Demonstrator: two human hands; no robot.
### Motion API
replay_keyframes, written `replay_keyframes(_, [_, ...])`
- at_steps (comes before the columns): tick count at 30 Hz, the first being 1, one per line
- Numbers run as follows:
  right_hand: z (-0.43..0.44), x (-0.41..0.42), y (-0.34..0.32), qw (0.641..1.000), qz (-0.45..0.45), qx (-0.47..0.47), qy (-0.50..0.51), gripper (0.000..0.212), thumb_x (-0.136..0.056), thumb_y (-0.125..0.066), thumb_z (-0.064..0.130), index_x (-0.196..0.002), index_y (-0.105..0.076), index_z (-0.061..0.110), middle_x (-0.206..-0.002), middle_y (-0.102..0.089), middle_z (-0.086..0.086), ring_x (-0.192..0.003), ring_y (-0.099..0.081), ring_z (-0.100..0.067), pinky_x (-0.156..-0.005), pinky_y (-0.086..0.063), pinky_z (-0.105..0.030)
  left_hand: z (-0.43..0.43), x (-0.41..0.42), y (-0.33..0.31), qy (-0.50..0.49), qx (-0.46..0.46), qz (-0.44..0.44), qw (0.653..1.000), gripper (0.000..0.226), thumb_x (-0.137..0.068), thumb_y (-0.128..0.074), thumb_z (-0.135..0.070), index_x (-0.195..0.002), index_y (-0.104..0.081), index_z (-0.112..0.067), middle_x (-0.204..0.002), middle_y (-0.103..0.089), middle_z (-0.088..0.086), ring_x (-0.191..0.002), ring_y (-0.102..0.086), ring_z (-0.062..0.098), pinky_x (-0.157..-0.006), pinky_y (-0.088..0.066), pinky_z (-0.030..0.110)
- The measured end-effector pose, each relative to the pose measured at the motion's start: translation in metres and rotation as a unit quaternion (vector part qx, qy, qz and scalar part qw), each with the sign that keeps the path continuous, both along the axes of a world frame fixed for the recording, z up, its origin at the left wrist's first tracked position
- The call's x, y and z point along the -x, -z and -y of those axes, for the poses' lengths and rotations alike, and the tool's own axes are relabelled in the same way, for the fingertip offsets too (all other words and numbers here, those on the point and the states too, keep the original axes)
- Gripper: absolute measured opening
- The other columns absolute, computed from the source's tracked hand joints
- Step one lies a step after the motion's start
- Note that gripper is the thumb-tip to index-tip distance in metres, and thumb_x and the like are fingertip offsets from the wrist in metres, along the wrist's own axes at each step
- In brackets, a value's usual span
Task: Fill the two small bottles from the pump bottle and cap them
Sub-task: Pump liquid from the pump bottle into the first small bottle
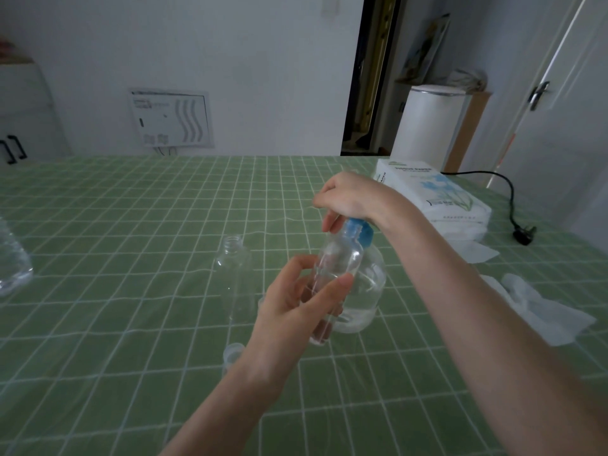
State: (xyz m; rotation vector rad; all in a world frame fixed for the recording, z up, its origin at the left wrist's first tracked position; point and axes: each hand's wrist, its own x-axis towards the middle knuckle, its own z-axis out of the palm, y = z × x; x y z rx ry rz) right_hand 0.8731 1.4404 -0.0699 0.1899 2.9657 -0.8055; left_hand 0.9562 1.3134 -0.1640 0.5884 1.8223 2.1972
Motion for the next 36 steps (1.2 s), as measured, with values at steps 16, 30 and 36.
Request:
replay_keyframes(16, [0.0,0.001,-0.006,1.0,-0.018,-0.011,-0.008,0.037,-0.094,-0.048,0.024,-0.119,-0.06,0.0,-0.106,-0.071,-0.019,-0.102,-0.068,-0.032,-0.097,-0.048,-0.044,0.001,0.002,-0.003,0.0,0.001,-0.02,1.0,0.026,-0.071,-0.064,-0.041,-0.093,-0.062,-0.027,-0.078,-0.069,-0.001,-0.064,-0.059,0.01,-0.05,-0.044,0.015])
replay_keyframes(30, [-0.002,0.002,-0.01,1.0,-0.02,-0.011,-0.007,0.036,-0.094,-0.05,0.024,-0.12,-0.059,0.001,-0.097,-0.073,-0.014,-0.096,-0.07,-0.03,-0.083,-0.051,-0.034,0.0,0.002,-0.003,0.002,0.0,-0.02,1.0,0.026,-0.073,-0.064,-0.04,-0.095,-0.062,-0.028,-0.076,-0.068,-0.003,-0.062,-0.059,0.008,-0.05,-0.043,0.016])
replay_keyframes(36, [0.001,0.002,-0.009,1.0,-0.007,-0.026,-0.015,0.036,-0.095,-0.049,0.027,-0.118,-0.061,0.002,-0.105,-0.072,-0.016,-0.101,-0.068,-0.03,-0.096,-0.049,-0.04,0.0,0.002,-0.003,-0.002,-0.007,-0.017,1.0,0.025,-0.073,-0.065,-0.039,-0.095,-0.062,-0.028,-0.079,-0.07,-0.001,-0.065,-0.061,0.009,-0.05,-0.044,0.016])
